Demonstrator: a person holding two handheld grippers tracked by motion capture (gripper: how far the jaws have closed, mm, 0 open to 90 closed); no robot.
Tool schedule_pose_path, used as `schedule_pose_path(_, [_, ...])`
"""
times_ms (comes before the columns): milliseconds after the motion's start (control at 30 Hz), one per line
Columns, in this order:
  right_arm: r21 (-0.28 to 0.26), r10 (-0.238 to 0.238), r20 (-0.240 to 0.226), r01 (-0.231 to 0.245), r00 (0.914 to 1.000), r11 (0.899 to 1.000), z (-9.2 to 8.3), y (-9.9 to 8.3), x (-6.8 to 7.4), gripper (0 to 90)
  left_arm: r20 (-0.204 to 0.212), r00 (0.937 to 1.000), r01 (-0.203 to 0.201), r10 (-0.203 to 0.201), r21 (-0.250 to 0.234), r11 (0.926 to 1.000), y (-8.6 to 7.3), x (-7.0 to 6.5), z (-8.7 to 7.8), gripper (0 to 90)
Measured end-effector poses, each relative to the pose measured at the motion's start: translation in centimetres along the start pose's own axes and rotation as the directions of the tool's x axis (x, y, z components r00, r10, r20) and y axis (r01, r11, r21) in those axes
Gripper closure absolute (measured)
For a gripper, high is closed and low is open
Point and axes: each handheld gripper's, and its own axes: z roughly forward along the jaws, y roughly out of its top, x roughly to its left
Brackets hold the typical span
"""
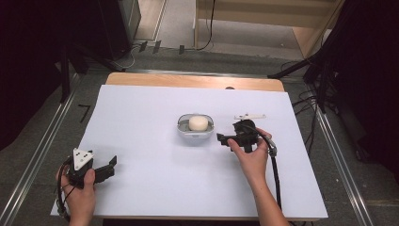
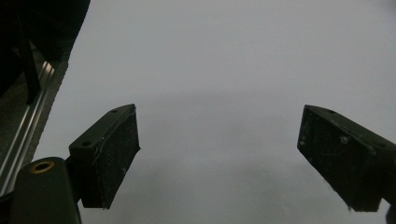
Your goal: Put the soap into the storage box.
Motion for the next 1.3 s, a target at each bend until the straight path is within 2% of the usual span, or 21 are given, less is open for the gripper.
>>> schedule_pose_path(100, [0.003, 0.009, 0.004, -0.009, 1.0, 1.0, -0.2, -0.5, -0.5, 18.3, -0.001, 1.0, -0.002, 0.002, 0.002, 1.0, 0.0, 0.0, 0.0, 13.5])
schedule_pose_path(367, [0.0, -0.022, 0.007, 0.022, 0.9997, 1.0, -0.6, -1.7, -1.1, 15.0, -0.002, 1.0, -0.002, 0.002, 0.002, 1.0, 0.0, 0.0, 0.0, 13.5])
schedule_pose_path(500, [0.002, -0.04, 0.033, 0.04, 0.9987, 0.999, -0.9, -2.3, -1.3, 14.7, -0.003, 1.0, -0.003, 0.003, 0.003, 1.0, 0.0, 0.0, 0.0, 13.5])
schedule_pose_path(800, [-0.004, -0.035, 0.018, 0.035, 0.9992, 0.999, -1.7, -3.7, -2.3, 13.7, -0.004, 1.0, -0.005, 0.005, 0.004, 1.0, 0.0, 0.0, 0.0, 13.5])
schedule_pose_path(1300, [-0.013, -0.011, 0.04, 0.011, 0.9991, 1.0, -3.1, -5.9, -4.3, 13.6, -0.007, 0.9999, -0.01, 0.01, 0.005, 0.9999, 0.0, -0.1, 0.0, 13.5])
